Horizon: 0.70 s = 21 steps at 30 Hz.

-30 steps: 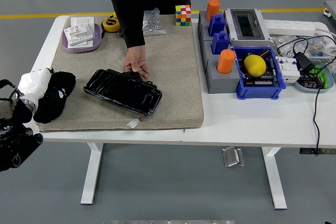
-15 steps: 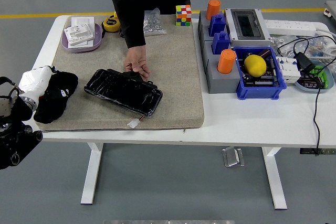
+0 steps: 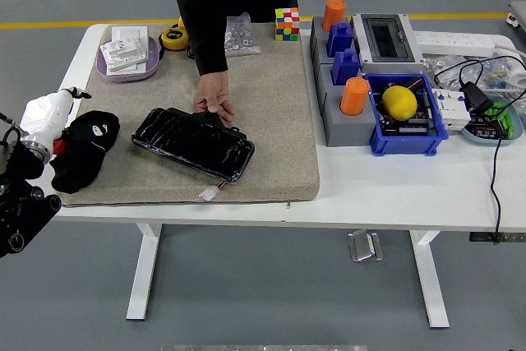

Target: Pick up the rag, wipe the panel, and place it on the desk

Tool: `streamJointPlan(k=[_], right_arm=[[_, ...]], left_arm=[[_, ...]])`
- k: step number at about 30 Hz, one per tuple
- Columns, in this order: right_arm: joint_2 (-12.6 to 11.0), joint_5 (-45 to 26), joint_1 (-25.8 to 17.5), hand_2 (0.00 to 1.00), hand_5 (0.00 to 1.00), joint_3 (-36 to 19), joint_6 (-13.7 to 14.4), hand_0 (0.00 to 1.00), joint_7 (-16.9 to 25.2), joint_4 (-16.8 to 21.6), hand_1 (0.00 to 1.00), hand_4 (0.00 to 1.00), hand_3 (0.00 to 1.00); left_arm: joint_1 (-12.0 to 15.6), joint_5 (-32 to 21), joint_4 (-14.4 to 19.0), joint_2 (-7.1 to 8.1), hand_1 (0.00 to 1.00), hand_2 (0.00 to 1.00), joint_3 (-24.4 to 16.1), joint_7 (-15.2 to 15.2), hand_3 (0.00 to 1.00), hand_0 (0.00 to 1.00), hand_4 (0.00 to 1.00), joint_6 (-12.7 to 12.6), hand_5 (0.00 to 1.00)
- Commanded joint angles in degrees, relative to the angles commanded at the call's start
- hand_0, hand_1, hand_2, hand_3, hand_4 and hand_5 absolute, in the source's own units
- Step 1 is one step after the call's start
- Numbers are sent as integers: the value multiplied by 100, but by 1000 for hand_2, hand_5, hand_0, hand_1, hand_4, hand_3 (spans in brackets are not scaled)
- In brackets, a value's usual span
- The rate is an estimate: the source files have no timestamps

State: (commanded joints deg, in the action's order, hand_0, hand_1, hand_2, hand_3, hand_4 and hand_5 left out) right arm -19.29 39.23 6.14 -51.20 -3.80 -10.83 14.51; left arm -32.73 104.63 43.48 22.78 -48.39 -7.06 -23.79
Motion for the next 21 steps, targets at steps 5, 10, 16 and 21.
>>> streamJointPlan(k=[5,10,16,21], right_arm=[[2,9,-2,664,530,-22,-2,717,1,-6,598,975,578],[10,16,-3,663,530,-41,1,717,3,-11,598,974,578],[19,22,-5,663,530,-70,9,717,8,-10,598,974,578],[22,20,-13,663,531,-81,14,717,7,-13,598,973,577]], left_arm=[[82,35,379,42,775,820,-297,-40,759,495,896,51,537],[206,-154,885,104,768,808,-558,-18,760,495,894,55,547],[406,-402,1691,243,768,808,-904,-18,760,495,894,63,547],[526,-803,2140,291,761,790,-1151,37,759,495,890,31,551]])
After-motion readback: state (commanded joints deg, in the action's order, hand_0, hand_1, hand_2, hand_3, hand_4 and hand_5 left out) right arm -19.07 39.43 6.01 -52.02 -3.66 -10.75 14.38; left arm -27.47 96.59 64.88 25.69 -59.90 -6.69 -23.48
